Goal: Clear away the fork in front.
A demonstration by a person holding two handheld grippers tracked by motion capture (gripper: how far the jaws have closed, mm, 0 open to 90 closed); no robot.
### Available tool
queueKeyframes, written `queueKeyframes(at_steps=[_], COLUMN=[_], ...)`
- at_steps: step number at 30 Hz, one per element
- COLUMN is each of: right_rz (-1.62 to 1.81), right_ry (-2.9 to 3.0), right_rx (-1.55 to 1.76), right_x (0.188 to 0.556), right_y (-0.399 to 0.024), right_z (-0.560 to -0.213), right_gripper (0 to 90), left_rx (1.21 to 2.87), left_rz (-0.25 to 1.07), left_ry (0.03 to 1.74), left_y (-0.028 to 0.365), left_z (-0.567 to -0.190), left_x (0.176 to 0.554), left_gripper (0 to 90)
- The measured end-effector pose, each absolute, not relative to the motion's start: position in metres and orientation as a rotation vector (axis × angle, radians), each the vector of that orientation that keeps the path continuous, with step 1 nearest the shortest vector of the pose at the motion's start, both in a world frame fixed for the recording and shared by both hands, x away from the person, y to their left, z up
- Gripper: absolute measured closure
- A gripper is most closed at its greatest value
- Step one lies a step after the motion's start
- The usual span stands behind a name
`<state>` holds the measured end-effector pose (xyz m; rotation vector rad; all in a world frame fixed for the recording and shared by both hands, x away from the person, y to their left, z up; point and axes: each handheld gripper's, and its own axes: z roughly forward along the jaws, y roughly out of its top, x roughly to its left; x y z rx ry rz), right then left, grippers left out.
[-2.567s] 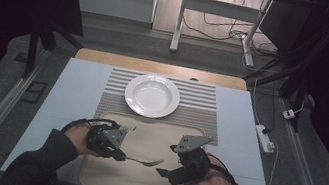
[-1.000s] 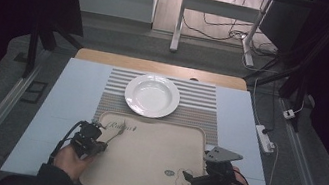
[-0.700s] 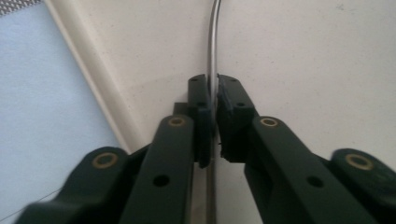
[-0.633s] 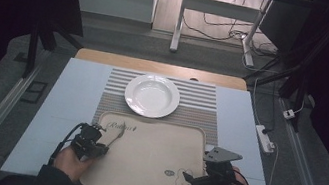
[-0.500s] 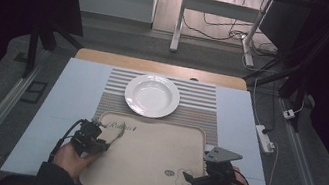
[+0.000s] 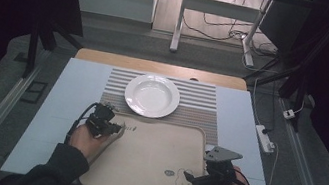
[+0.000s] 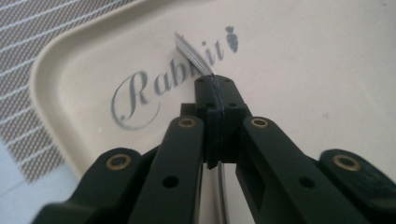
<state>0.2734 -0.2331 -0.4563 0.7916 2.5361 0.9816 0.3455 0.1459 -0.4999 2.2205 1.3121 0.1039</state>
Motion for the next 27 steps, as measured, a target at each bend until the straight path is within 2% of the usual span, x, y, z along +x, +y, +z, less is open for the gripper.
queueKeyframes(at_steps=[15,27], right_rz=[0.950,0.947], right_ry=[2.527,2.515], right_rx=[0.791,0.799], right_x=[0.275,0.276], right_y=[-0.235,-0.237], right_z=[-0.458,-0.458], right_gripper=[1.6,1.6], left_rx=[2.286,2.274], left_rz=[0.034,0.102], left_ry=[1.171,1.265], left_y=[0.109,0.122], left_z=[-0.513,-0.517], left_x=[0.345,0.350], left_gripper=[89.4,89.4])
